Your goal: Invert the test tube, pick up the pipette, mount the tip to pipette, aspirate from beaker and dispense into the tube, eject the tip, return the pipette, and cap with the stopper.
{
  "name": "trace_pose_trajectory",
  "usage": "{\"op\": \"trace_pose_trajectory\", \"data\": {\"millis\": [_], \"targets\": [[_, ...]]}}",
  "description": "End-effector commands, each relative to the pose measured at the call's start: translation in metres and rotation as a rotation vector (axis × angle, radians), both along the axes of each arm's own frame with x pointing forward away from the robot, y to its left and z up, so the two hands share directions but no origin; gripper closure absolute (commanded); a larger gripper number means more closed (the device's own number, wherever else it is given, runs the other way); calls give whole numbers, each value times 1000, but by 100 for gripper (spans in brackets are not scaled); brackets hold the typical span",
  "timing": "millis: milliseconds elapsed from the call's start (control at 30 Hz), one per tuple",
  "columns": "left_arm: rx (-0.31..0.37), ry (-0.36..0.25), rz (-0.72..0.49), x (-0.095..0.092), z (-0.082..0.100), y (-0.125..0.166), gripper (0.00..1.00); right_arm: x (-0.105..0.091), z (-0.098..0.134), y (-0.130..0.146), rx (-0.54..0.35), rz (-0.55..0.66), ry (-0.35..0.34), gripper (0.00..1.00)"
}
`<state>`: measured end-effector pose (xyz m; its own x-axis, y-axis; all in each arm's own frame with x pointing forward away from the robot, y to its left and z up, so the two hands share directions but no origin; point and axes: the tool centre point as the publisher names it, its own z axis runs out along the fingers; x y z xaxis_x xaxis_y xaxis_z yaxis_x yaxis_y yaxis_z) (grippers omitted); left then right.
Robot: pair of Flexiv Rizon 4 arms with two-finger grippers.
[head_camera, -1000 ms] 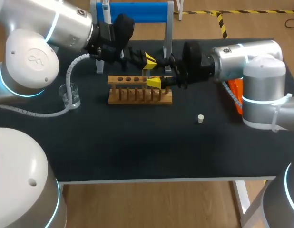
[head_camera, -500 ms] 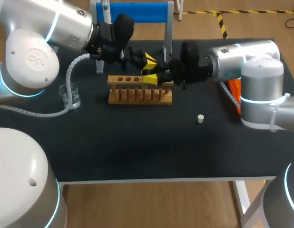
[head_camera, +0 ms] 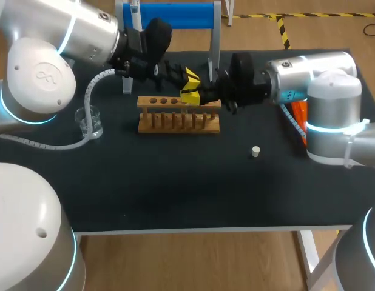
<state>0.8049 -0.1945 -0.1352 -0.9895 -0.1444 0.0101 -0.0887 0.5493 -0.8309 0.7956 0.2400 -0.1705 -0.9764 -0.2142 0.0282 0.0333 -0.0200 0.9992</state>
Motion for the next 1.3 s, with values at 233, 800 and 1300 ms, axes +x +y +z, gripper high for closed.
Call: {"op": "trace_pose_trajectory", "data": {"millis": [233, 800, 1300], "targets": [[2, 0, 2, 3, -1, 0, 0, -7, -3, -25, 3, 2, -4, 100], [2, 0, 2, 3, -1, 0, 0, -29, -32, -131, 6, 8, 11, 100], [2, 0, 2, 3, -1, 0, 0, -28, -62, -203, 8, -98, 30, 100]]}}
